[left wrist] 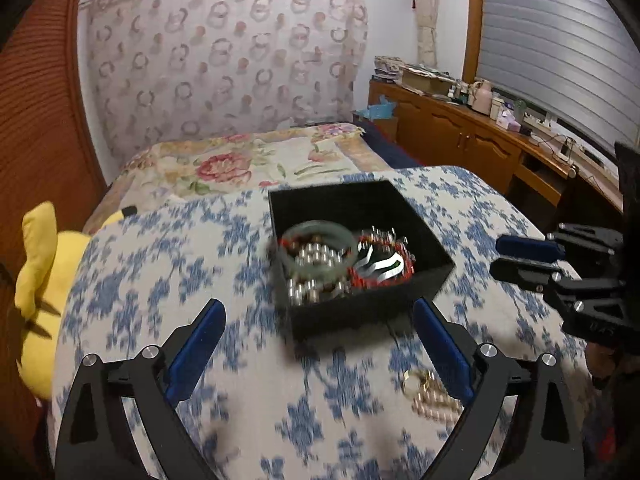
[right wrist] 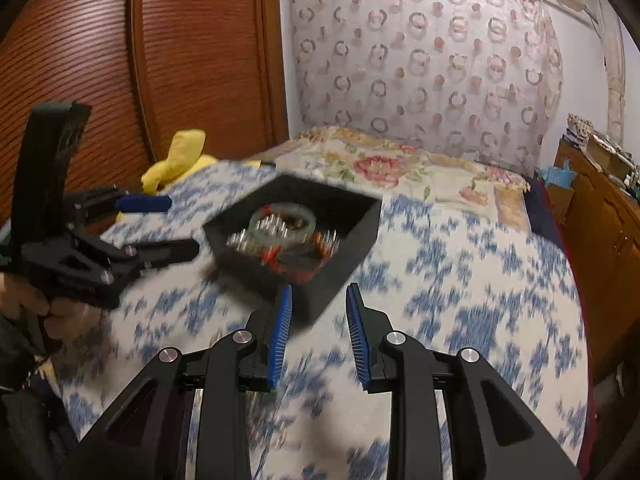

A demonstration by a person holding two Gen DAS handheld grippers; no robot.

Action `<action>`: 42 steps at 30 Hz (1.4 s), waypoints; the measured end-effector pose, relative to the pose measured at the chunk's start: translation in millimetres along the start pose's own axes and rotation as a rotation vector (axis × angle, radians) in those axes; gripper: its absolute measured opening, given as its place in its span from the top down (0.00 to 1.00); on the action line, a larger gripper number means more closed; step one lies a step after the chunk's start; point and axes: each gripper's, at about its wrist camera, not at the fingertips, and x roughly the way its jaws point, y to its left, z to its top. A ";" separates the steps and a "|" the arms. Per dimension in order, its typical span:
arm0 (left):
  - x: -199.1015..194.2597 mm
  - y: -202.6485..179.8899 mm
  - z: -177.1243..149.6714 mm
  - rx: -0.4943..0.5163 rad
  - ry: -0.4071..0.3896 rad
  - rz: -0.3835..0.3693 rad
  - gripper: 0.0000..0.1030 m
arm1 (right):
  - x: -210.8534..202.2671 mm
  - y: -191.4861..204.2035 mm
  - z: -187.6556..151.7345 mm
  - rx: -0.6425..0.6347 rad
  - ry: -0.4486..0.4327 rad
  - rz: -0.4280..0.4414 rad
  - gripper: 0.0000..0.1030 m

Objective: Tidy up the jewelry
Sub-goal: 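Withdraw both open tools from the box toward the remaining jewelry, then grasp the pearl necklace with the left tool while the right tool grasps the green pendant chain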

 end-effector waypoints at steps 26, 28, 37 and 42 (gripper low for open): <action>-40.5 -9.6 -62.3 -0.030 0.001 -0.030 0.12 | 41.4 21.1 -36.0 0.028 0.205 0.096 0.87; -39.4 -11.9 -63.0 -0.027 0.006 -0.033 0.12 | 37.2 22.1 -37.1 0.012 0.193 0.077 0.87; -27.6 -25.4 -66.8 -0.007 0.041 -0.059 0.12 | -0.5 8.0 -32.9 0.041 0.090 0.031 0.87; -20.5 -35.8 -65.6 0.004 0.058 -0.095 0.12 | -19.9 3.6 -30.9 0.033 0.036 -0.020 0.87</action>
